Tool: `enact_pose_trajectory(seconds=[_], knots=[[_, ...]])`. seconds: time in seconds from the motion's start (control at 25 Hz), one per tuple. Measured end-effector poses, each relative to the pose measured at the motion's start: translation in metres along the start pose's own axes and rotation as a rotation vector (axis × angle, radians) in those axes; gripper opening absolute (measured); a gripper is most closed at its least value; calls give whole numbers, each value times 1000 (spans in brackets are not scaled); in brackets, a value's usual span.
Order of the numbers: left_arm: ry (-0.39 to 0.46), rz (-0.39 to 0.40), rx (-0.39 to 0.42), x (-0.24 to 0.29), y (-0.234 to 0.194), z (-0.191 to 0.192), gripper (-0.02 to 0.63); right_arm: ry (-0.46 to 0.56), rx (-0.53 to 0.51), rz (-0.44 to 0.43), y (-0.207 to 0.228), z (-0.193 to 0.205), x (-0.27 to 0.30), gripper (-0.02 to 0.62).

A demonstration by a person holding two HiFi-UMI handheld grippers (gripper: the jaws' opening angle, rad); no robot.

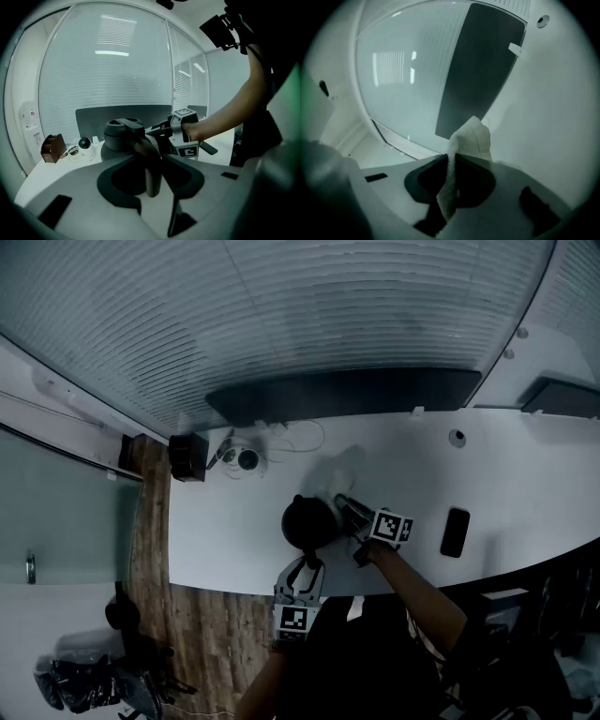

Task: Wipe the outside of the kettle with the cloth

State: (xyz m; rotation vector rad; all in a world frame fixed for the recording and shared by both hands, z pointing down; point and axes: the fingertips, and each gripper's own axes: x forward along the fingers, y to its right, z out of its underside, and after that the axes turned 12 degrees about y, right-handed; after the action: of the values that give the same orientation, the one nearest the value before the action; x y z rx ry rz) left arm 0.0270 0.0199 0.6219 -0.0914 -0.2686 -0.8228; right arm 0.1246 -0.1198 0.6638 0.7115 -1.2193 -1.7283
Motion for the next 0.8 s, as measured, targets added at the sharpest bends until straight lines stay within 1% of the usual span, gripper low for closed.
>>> enact_pose_trajectory(seconds=[0.08, 0.12, 0.2, 0.28, 0.32, 0.36, 0.44, 0.56, 0.6, 0.64, 0.68, 0.72, 0.8], knots=[[-1, 12, 7, 1, 2, 0, 155, -14, 56, 30, 5, 2, 0, 35], [-3, 16, 10, 1, 3, 0, 155, -13, 76, 23, -1, 0, 0, 35], [-3, 21, 19, 0, 2, -1, 155, -6, 83, -41, -34, -7, 1, 35], [-6, 24, 46, -2, -1, -1, 155, -17, 73, -115, -70, -7, 4, 35], [-11, 25, 59, -3, -3, 0, 155, -25, 57, -124, -77, -5, 6, 35], [-15, 25, 68, -4, -5, 1, 155, -29, 35, -110, -75, -3, 6, 35], [-14, 26, 77, -6, -7, 1, 155, -16, 30, -38, -46, -2, 5, 35], [-5, 37, 83, -7, -8, 1, 155, -34, 106, 99, 20, 12, -4, 35], [-5, 42, 82, -7, -8, 1, 155, -40, 146, 131, 35, 18, -7, 35], [-5, 48, 82, -7, -7, 2, 155, -35, 187, 142, 40, 21, -10, 35], [-4, 55, 81, -6, -6, 2, 155, -20, 213, 131, 34, 19, -11, 35], [1, 59, 77, -6, -7, 0, 155, -8, 213, 101, 19, 14, -10, 35], [12, 62, 68, -8, -13, -3, 155, -12, 168, 16, -27, 7, -6, 35]])
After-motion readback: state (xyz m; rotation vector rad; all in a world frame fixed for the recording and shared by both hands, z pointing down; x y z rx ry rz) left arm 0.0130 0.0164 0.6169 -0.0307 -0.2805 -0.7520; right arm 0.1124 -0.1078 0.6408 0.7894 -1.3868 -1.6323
